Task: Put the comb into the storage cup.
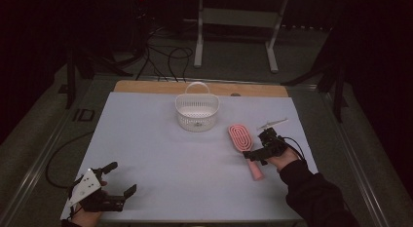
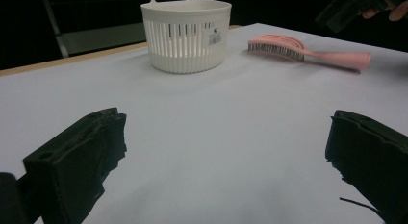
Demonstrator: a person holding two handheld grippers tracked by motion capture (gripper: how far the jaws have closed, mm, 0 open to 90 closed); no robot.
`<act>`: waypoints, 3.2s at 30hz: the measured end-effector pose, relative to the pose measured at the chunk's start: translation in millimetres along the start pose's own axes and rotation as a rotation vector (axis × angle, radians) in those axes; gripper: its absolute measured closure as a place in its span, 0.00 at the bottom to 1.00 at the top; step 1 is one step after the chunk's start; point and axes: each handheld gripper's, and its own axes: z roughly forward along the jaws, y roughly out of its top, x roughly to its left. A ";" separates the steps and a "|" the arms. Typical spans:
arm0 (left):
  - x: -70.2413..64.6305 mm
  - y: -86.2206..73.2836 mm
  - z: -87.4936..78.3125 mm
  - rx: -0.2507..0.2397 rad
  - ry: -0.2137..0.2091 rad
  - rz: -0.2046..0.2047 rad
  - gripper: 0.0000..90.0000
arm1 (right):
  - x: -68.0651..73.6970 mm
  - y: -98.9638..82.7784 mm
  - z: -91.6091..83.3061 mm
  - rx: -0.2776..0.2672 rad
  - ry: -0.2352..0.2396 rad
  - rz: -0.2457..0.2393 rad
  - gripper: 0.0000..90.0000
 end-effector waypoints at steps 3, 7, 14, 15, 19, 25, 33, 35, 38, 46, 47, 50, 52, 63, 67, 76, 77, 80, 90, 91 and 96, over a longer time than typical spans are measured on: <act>0.3 -0.1 0.0 0.002 0.000 0.000 0.00 | -1.1 0.9 -1.7 -0.013 -0.003 0.016 0.09; -0.2 -0.2 0.2 0.004 -0.001 0.002 0.00 | -0.9 1.8 -0.2 0.008 -0.009 0.037 0.09; -0.2 -0.2 0.2 0.004 -0.001 0.001 0.00 | 9.0 2.6 8.7 0.055 -0.032 0.081 0.09; -0.2 -0.2 0.1 0.003 -0.001 0.001 0.00 | 12.1 2.3 12.7 0.066 -0.038 0.101 0.09; 0.0 -0.4 -0.1 0.002 -0.001 -0.001 0.00 | 14.9 2.4 18.1 0.090 -0.046 0.119 0.12; 0.6 -0.5 -0.6 -0.001 0.000 -0.007 0.00 | 17.7 3.7 21.6 0.128 -0.064 0.147 0.20; 0.1 -0.6 -1.0 -0.002 0.000 -0.007 0.00 | 22.2 8.1 20.3 0.188 -0.083 0.159 0.37; 0.2 -0.5 -1.2 -0.002 0.000 -0.008 0.00 | 22.6 10.0 20.6 0.193 -0.084 0.160 0.42; 0.2 -0.6 -1.4 -0.003 0.000 -0.009 0.00 | 22.5 11.7 21.4 0.201 -0.088 0.171 0.48; 0.8 -0.7 -2.3 -0.005 0.000 -0.010 0.00 | 20.5 12.3 29.1 0.239 -0.106 0.187 0.56; 0.9 -0.8 -2.4 -0.005 0.001 -0.010 0.00 | 19.9 11.9 30.2 0.242 -0.098 0.184 0.56; 0.8 -0.9 -2.5 -0.005 0.003 -0.011 0.00 | 18.4 10.9 34.9 0.260 -0.112 0.188 0.59; 0.8 -0.8 -2.7 -0.006 0.004 -0.010 0.00 | 18.1 10.6 36.1 0.265 -0.109 0.191 0.60; 0.8 -1.0 -3.3 -0.006 0.002 -0.010 0.00 | 15.2 7.9 49.5 0.319 -0.123 0.201 0.73; 0.6 -1.0 -3.3 -0.006 0.002 -0.009 0.00 | 15.5 8.8 54.3 0.341 -0.137 0.192 0.75; 0.3 -1.3 -2.9 -0.004 -0.001 -0.009 0.00 | 16.4 14.2 58.9 0.383 -0.137 0.110 0.75; 0.1 -1.3 -2.7 -0.003 -0.001 -0.008 0.00 | 17.1 15.3 59.6 0.397 -0.138 0.084 0.75; -0.3 -1.2 -2.6 0.000 -0.001 -0.005 0.00 | 18.9 18.5 61.9 0.426 -0.142 0.046 0.76; -0.2 -1.6 -2.6 0.004 -0.002 -0.003 0.00 | 17.6 17.6 61.4 0.421 -0.133 0.038 0.78; -0.1 -1.6 -2.7 0.004 -0.001 -0.004 0.00 | 18.1 17.7 61.4 0.423 -0.134 0.020 0.78; -0.3 -1.4 -3.0 0.001 0.000 -0.004 0.00 | 19.1 17.0 60.8 0.422 -0.125 -0.028 0.78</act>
